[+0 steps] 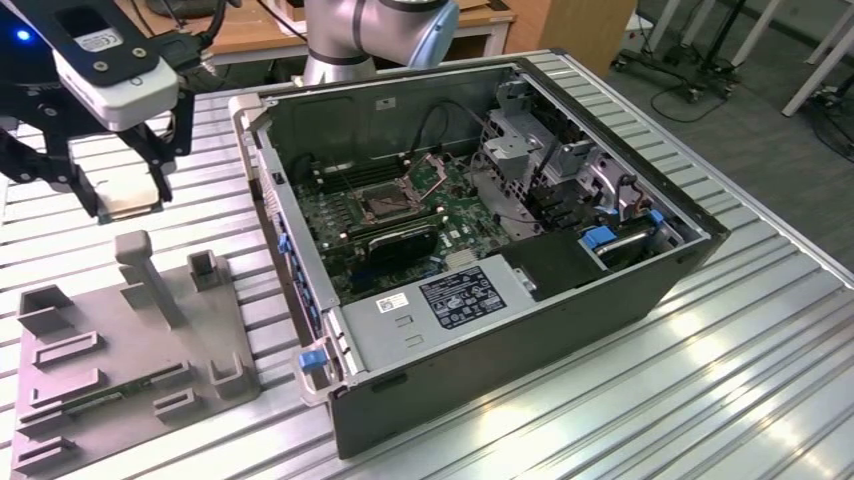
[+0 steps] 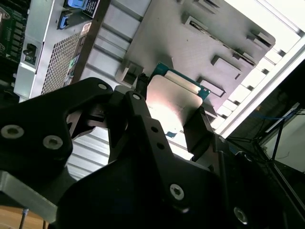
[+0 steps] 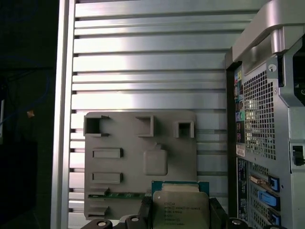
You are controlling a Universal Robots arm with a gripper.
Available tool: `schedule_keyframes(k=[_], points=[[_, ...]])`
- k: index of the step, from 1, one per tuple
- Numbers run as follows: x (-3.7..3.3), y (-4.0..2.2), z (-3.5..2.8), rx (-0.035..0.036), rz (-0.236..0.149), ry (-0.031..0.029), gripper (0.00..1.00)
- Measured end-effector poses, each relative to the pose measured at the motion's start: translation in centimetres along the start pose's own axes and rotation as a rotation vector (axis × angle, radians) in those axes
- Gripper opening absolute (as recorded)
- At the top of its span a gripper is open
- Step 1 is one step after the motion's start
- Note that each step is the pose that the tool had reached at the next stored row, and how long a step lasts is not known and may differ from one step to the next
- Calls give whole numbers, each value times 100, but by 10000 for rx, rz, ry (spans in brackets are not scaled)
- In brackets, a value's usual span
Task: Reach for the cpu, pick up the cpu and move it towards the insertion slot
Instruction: 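Pick up the cpu and move it towards the insertion slot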
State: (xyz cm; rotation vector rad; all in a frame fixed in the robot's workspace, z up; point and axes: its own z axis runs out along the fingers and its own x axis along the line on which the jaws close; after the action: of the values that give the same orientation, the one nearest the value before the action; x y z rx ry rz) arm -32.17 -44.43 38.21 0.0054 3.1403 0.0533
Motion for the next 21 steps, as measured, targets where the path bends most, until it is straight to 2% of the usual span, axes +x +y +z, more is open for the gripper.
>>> schedule_keyframes(k=[10, 21], points=[[-138, 0, 0, 0, 0, -1, 55], [-157, 2, -24, 1, -1, 1, 55]])
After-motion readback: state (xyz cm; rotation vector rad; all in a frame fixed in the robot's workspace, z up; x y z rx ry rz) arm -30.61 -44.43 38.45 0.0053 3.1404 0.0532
